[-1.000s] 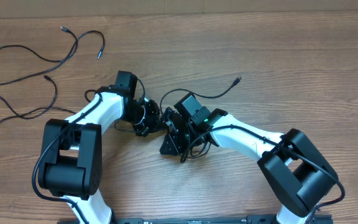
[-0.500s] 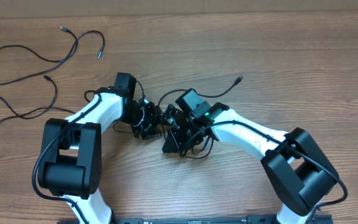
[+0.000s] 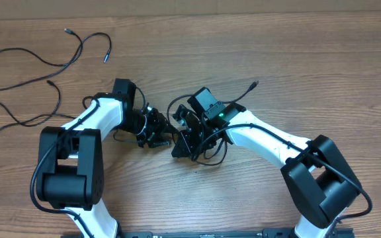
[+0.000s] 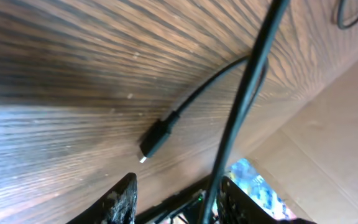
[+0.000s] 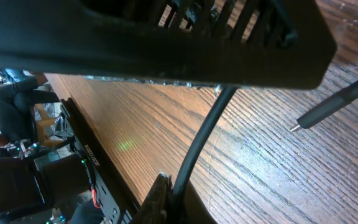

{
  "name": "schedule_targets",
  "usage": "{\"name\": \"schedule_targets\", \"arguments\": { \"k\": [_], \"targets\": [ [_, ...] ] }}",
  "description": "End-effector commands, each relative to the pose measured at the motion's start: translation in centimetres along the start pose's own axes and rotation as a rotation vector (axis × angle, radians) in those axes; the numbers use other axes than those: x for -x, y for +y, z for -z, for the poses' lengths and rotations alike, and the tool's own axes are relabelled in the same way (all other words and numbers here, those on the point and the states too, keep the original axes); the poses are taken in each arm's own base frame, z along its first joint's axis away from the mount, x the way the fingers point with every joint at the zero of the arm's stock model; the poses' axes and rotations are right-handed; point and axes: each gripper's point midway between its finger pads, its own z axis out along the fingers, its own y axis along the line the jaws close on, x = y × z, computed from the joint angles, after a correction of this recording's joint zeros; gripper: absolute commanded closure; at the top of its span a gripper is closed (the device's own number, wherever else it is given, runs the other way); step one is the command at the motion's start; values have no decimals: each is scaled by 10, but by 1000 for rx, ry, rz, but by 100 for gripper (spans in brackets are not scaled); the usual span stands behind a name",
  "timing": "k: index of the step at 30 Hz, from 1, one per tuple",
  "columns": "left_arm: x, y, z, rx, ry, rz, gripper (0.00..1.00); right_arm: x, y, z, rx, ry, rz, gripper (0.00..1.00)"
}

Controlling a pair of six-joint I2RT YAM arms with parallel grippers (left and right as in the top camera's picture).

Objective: Untangle cables

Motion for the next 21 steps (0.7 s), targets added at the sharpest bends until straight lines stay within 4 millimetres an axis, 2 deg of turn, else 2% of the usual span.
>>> {"name": "schedule_targets", "arguments": {
  "k": [1, 12, 17, 21],
  "targets": [
    [-6, -20, 2, -92, 50, -35, 65, 10, 12, 7, 23, -24, 32, 96],
    [-7, -21, 2, -95, 54, -29, 94, 10, 13, 7, 30, -25, 35, 96],
    [-2, -10, 1, -34, 21, -20, 96, 10, 13, 7, 29, -24, 33, 96],
    [-9, -2, 2, 4, 38, -83, 96, 13, 11, 15, 23, -27, 8, 96]
  ]
}}
